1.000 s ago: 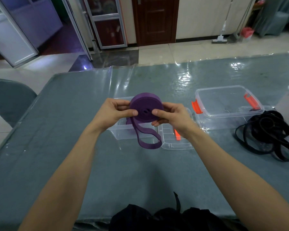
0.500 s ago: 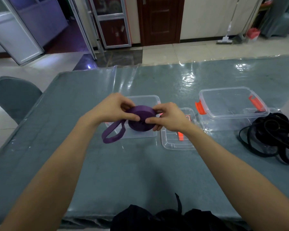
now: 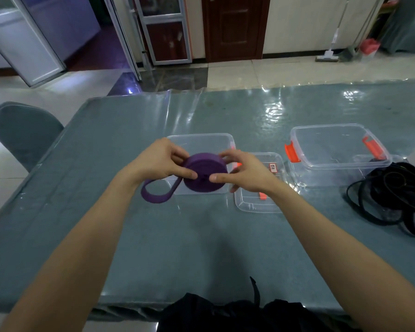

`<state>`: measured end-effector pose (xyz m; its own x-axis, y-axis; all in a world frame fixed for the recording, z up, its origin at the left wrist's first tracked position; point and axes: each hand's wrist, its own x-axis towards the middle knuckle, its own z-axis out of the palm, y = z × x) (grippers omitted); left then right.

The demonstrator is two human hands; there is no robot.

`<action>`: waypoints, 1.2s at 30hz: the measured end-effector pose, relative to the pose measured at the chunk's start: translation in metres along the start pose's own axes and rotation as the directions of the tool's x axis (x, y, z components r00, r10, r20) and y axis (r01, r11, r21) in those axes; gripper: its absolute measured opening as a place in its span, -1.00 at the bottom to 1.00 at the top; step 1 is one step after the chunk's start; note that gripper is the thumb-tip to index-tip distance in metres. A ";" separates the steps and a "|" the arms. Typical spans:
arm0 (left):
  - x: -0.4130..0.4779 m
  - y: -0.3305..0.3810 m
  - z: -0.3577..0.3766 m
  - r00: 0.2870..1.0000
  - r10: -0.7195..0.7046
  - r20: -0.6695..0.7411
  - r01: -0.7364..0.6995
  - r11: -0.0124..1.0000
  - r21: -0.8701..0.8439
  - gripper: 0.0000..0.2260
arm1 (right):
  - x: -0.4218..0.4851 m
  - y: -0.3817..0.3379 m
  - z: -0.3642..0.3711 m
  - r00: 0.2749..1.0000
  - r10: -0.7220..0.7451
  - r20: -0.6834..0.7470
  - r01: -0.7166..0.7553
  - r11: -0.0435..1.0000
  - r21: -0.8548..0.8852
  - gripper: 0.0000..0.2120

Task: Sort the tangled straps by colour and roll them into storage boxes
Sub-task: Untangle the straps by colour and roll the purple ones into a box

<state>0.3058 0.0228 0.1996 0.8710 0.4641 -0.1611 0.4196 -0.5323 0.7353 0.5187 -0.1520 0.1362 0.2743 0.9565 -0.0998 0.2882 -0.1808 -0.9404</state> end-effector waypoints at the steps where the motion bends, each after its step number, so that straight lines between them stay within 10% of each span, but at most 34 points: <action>1: 0.004 0.004 -0.004 0.999 0.008 0.039 -0.016 0.977 0.211 -0.82 | 0.002 -0.005 0.001 1.000 -0.018 -0.025 0.014 0.991 -0.136 -0.19; 6: 0.012 0.022 -0.010 0.993 0.035 0.110 -0.091 0.829 0.552 -0.80 | 0.013 -0.016 0.020 0.992 -0.047 0.121 0.072 0.976 -0.207 -0.69; 10: 0.004 -0.005 -0.008 0.997 0.056 -0.043 -0.055 0.998 0.033 -0.78 | 0.012 -0.007 0.018 0.997 -0.075 0.017 0.074 0.997 0.027 -0.77; 13: -0.005 -0.023 0.009 0.992 0.050 -0.120 -0.093 0.914 -0.394 -0.79 | 0.007 0.002 0.017 0.998 -0.047 -0.039 0.055 0.961 0.270 -0.71; 19: 0.002 -0.027 0.055 0.901 -0.140 -0.411 -0.172 0.755 -0.633 -0.82 | 0.007 0.016 0.024 0.991 0.005 -0.133 0.076 0.799 0.597 -0.73; 24: 0.020 -0.014 0.078 0.765 -0.248 -0.594 -0.233 0.754 -0.615 -0.88 | 0.017 0.023 0.033 0.980 0.100 -0.170 0.060 0.670 0.740 -0.74; 29: 0.036 -0.013 0.090 0.789 -0.150 -0.595 -0.226 0.830 -0.509 -0.73 | 0.029 0.035 0.036 0.974 0.193 -0.123 -0.006 0.560 0.829 -0.70; 33: 0.049 -0.027 0.076 0.820 -0.127 -0.558 -0.070 0.946 -0.318 -0.72 | 0.036 0.044 0.020 0.983 0.184 -0.021 -0.154 0.875 0.459 -0.73; 36: 0.055 -0.030 0.062 0.903 -0.043 -0.428 -0.003 0.994 -0.107 -0.72 | 0.051 0.047 0.006 0.987 0.164 0.008 -0.155 0.915 0.372 -0.65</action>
<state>0.3569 0.0199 0.1279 0.6592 0.7447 0.1045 0.3868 -0.4550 0.8021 0.5403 -0.1102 0.0850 0.3106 0.9158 -0.2548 -0.1195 -0.2283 -0.9662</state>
